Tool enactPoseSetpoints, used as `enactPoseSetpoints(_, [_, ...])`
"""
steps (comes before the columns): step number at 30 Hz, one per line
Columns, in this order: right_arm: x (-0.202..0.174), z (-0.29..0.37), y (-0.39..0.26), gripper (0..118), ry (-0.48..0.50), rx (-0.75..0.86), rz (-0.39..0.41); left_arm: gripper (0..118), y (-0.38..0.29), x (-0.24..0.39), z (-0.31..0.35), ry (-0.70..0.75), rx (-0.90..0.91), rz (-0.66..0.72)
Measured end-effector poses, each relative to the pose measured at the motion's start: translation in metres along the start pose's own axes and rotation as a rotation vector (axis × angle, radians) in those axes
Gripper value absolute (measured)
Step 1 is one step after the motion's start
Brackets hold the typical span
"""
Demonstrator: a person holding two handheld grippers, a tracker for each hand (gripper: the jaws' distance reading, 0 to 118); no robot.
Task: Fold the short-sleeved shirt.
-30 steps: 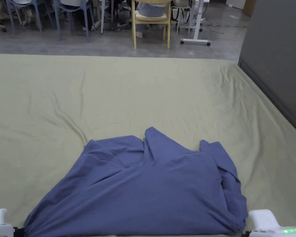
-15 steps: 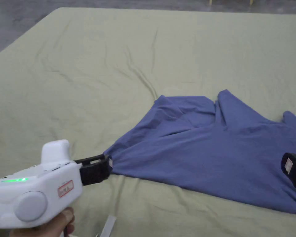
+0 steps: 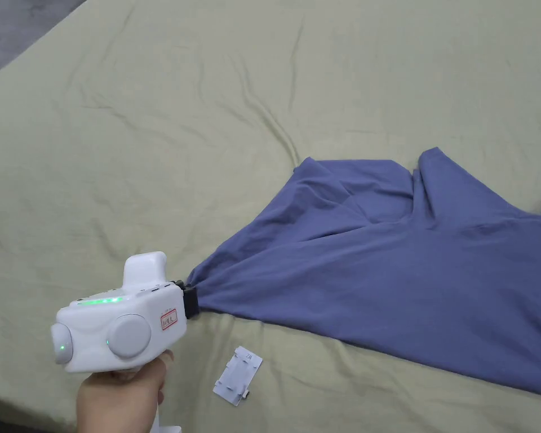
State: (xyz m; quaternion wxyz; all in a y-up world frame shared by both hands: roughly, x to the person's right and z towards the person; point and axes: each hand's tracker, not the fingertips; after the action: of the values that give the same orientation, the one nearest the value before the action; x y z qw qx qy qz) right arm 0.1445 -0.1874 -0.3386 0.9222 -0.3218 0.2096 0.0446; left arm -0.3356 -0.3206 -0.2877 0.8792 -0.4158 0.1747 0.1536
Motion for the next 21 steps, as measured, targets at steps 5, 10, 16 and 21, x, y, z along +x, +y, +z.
enactPoseSetpoints(5, [0.006,-0.009,0.000,3,0.037,-0.034,-0.032,117,-0.008,0.012,-0.036,0.107,-0.105,-0.127])
enactPoseSetpoints(10, [0.008,-0.018,-0.002,3,0.034,-0.063,-0.028,114,-0.007,0.007,-0.051,0.102,-0.093,-0.074])
enactPoseSetpoints(16, [0.023,-0.044,0.004,3,0.012,-0.111,0.007,0,0.006,0.018,-0.015,-0.080,0.044,-0.092])
enactPoseSetpoints(21, [0.061,-0.100,0.040,3,0.022,-0.117,0.032,0,0.018,0.024,0.011,-0.155,0.096,-0.064])
